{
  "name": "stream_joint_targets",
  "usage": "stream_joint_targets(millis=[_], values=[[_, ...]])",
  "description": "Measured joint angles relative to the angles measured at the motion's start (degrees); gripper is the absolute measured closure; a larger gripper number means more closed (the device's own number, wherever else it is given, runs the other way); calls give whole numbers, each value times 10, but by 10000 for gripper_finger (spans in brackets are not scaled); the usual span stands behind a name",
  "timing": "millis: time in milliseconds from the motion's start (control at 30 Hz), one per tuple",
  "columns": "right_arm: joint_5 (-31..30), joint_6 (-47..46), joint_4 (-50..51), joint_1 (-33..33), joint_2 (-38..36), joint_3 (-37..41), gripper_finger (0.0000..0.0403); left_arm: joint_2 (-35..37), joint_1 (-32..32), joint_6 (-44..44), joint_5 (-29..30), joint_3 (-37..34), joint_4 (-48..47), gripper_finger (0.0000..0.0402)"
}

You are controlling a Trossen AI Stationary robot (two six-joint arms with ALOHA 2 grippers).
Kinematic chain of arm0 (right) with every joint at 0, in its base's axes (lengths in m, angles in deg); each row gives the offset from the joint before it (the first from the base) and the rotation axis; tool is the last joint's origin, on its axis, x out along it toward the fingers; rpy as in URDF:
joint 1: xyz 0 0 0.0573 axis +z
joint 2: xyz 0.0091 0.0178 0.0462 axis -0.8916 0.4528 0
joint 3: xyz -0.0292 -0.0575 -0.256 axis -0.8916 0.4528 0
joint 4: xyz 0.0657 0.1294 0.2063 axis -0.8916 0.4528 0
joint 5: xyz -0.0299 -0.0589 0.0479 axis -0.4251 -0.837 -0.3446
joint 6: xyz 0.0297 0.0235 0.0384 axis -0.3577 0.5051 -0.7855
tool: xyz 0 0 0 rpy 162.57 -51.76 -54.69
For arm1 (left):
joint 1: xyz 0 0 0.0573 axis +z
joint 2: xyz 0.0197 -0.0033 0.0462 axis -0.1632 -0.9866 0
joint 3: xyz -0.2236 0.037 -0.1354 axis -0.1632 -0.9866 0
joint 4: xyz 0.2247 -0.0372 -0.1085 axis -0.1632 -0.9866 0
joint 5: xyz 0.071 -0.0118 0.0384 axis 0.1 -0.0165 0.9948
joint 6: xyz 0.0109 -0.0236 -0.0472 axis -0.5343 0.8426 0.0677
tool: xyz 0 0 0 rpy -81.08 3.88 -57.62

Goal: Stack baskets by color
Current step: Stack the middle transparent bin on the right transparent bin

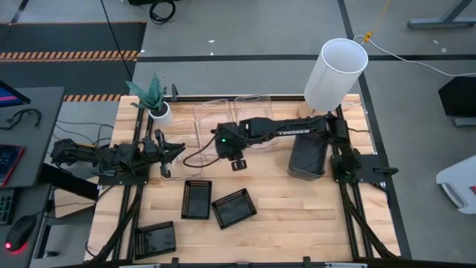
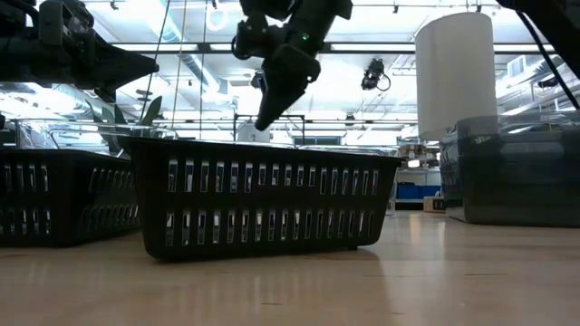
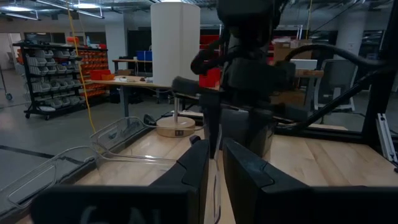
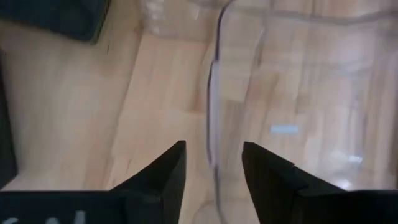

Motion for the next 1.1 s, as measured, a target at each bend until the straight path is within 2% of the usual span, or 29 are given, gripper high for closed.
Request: stream_joint_targets(millis=[233, 400, 600, 867, 967, 1100], values=[[10, 48, -44, -7, -1, -1, 199, 0, 0, 0, 0, 0, 0, 342], [56, 50, -93, -21, -1, 30, 188, 0, 0, 0, 0, 0, 0, 349], [76, 49, -147, -24, -2, 73, 190, 0, 0, 0, 0, 0, 0, 348], [75, 51, -288, -25, -1, 163, 192, 0, 0, 0, 0, 0, 0, 343], [76, 51, -331, -27, -1, 185, 199, 0, 0, 0, 0, 0, 0, 347], [76, 51, -339, -30, -1, 198, 220, 0, 0, 0, 0, 0, 0, 350]])
